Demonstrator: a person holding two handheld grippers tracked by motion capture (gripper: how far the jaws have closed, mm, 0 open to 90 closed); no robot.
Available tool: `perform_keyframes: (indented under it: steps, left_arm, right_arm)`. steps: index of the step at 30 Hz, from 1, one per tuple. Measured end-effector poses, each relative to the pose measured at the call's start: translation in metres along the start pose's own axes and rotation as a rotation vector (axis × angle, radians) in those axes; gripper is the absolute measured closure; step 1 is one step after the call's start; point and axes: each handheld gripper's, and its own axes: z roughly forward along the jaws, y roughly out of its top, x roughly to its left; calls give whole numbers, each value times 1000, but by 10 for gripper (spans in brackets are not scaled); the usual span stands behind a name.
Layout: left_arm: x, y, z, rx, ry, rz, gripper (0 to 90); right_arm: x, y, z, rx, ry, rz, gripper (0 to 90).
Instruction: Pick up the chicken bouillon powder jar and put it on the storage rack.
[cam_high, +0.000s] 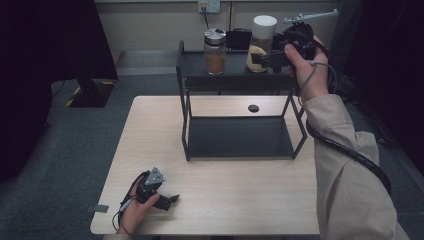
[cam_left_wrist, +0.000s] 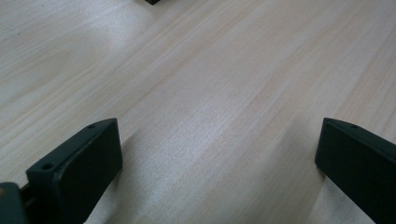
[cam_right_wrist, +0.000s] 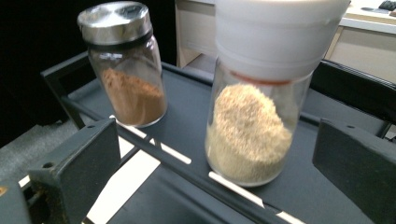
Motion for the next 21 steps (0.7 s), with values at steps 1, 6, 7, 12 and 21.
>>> perform_keyframes:
  steps: [1, 6, 7, 12, 21]
  left_arm:
    - [0, 0, 0, 0, 0, 0, 0]
    - [0, 0, 0, -3, 1, -2, 0]
    - [0, 0, 0, -3, 1, -2, 0]
    - [0, -1, 0, -4, 1, -2, 0]
    - [0, 0, 0, -3, 1, -2, 0]
  right_arm:
    - [0, -1, 0, 0, 1, 0, 0]
    - [2, -7, -2, -1, 3, -5, 0]
    - [3, -8, -2, -1, 2, -8, 0]
    - [6, -12, -3, -4, 12, -10, 0]
    - [12, -22, -3, 0, 42, -15, 0]
